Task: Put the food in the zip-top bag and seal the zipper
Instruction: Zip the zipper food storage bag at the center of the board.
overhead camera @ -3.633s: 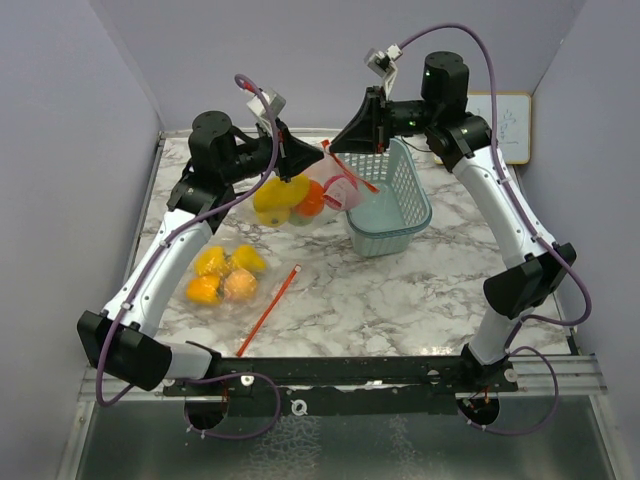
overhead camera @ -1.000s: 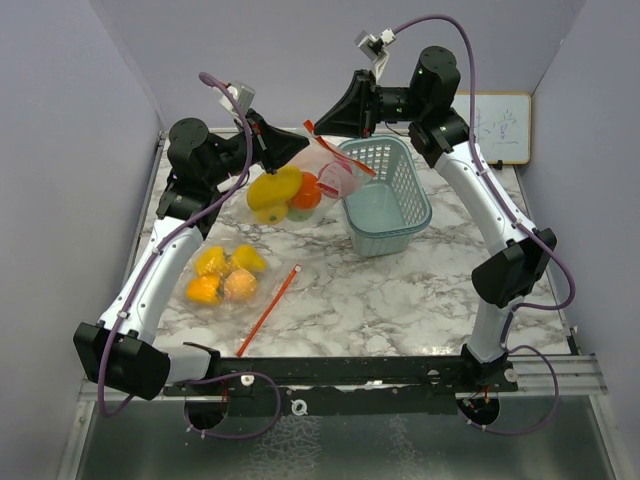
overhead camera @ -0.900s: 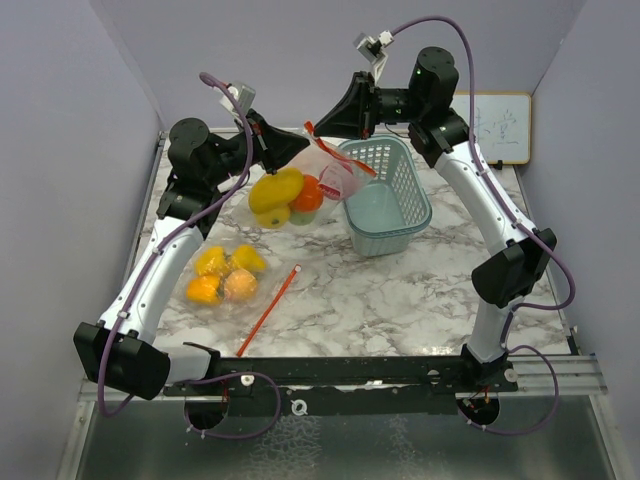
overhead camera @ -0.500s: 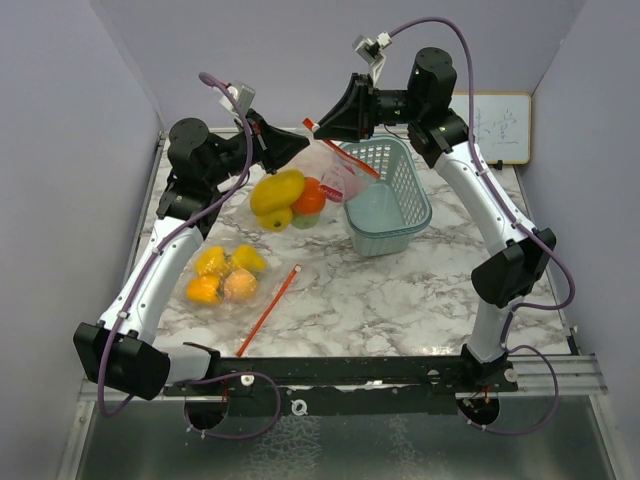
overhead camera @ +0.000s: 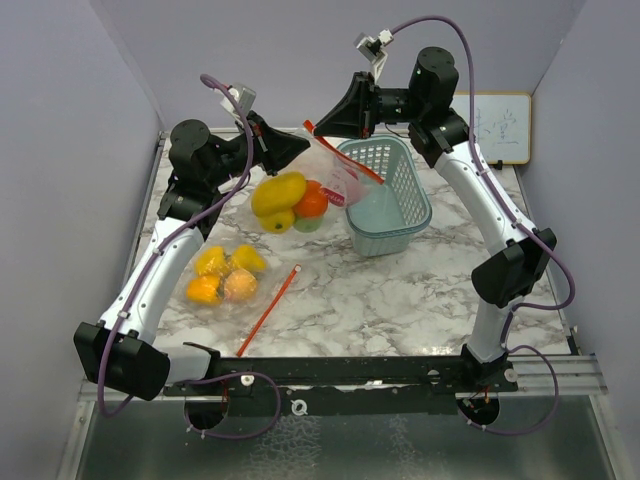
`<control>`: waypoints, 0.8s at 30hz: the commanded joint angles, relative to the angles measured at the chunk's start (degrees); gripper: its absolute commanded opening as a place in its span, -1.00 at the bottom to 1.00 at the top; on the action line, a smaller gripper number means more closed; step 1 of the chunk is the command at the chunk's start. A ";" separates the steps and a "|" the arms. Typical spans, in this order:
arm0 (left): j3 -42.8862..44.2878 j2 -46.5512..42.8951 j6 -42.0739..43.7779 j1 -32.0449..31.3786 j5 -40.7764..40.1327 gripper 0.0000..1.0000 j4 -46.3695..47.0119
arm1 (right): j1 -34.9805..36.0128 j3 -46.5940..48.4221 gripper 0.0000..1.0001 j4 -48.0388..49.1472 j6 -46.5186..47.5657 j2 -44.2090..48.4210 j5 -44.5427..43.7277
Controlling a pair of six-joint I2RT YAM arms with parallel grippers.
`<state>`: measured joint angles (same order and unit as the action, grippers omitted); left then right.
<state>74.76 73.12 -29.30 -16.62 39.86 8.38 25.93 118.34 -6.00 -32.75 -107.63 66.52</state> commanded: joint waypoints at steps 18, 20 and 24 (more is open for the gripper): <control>2.21 -4.40 1.10 1.80 -1.10 -1.00 -0.87 | -2.15 -0.20 -0.95 -18.52 17.80 2.43 -7.21; 2.15 -4.71 1.83 2.13 -1.54 -1.00 -1.72 | -2.76 -0.06 -0.95 -17.40 17.04 2.38 -5.73; 2.23 -4.92 2.32 2.59 -2.85 -1.00 -2.50 | -2.89 -0.63 -0.95 -16.60 17.01 2.49 -2.66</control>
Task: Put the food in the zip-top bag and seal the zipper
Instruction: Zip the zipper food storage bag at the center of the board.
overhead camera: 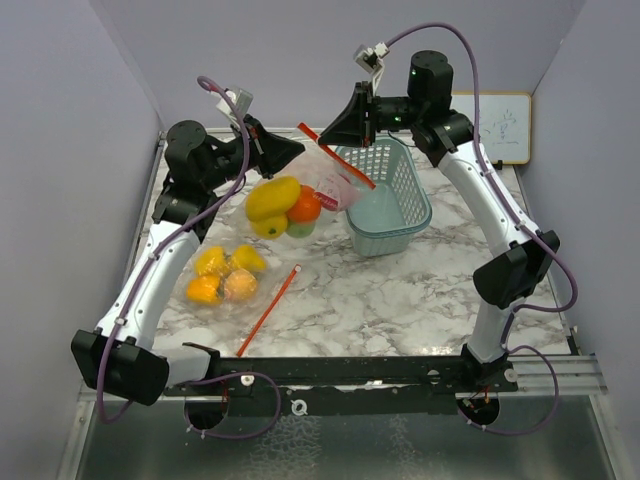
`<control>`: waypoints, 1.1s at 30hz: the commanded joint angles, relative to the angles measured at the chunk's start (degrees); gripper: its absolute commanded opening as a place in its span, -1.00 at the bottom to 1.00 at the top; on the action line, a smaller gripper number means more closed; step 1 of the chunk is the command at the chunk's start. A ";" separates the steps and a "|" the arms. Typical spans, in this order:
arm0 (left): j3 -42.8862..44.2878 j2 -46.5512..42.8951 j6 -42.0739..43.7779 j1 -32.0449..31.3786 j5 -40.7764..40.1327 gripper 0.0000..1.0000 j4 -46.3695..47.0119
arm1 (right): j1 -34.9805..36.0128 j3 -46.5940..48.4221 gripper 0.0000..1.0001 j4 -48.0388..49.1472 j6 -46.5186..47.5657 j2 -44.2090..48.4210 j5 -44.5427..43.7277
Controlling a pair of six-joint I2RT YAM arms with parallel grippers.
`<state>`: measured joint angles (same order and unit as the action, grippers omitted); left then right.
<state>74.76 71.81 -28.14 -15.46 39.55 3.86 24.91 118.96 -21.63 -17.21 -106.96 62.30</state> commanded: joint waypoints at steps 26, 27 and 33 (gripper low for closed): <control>4.21 -5.48 10.78 3.94 -22.93 -1.00 -3.43 | -7.72 -19.79 -0.95 -7.40 11.84 7.43 -11.02; 4.25 -5.34 10.66 4.00 -22.94 -1.00 -3.35 | -7.76 -20.49 -0.95 -7.68 12.19 7.83 -12.12; 3.70 -5.27 9.85 4.17 -22.52 -1.00 -2.76 | -8.01 -22.44 -0.95 -8.67 13.29 8.70 -17.14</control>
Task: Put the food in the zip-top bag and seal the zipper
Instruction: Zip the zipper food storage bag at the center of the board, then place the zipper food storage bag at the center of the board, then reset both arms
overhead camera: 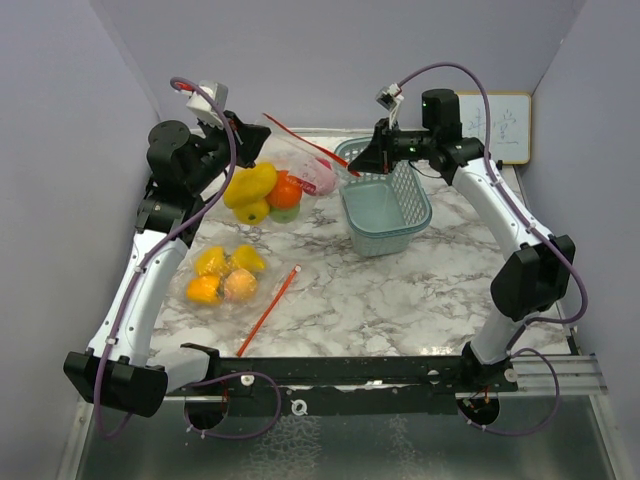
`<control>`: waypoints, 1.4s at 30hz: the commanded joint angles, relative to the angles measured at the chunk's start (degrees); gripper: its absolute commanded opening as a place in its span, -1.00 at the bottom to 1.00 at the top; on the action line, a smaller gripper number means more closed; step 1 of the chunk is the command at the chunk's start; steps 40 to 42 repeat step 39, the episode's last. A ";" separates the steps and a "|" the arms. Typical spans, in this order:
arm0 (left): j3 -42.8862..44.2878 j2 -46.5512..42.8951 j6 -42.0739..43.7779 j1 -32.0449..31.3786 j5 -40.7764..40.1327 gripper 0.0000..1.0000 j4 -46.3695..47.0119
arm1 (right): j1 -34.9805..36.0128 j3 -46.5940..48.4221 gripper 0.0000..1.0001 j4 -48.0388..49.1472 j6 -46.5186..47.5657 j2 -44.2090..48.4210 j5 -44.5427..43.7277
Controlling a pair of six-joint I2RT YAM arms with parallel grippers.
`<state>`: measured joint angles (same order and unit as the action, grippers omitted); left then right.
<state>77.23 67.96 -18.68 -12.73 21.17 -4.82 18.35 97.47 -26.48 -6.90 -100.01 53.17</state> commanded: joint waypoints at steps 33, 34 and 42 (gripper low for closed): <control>-2.39 -1.37 0.84 1.70 -12.16 0.98 1.83 | -1.47 8.86 0.99 -9.03 -5.70 -0.19 -33.37; -2.43 -1.16 0.64 1.66 -12.12 0.98 1.87 | -1.47 8.49 0.99 -8.80 -5.86 0.00 -33.76; -2.60 -0.60 0.17 1.70 -11.91 0.98 2.37 | -1.48 7.66 0.99 -8.29 -5.02 0.95 -35.51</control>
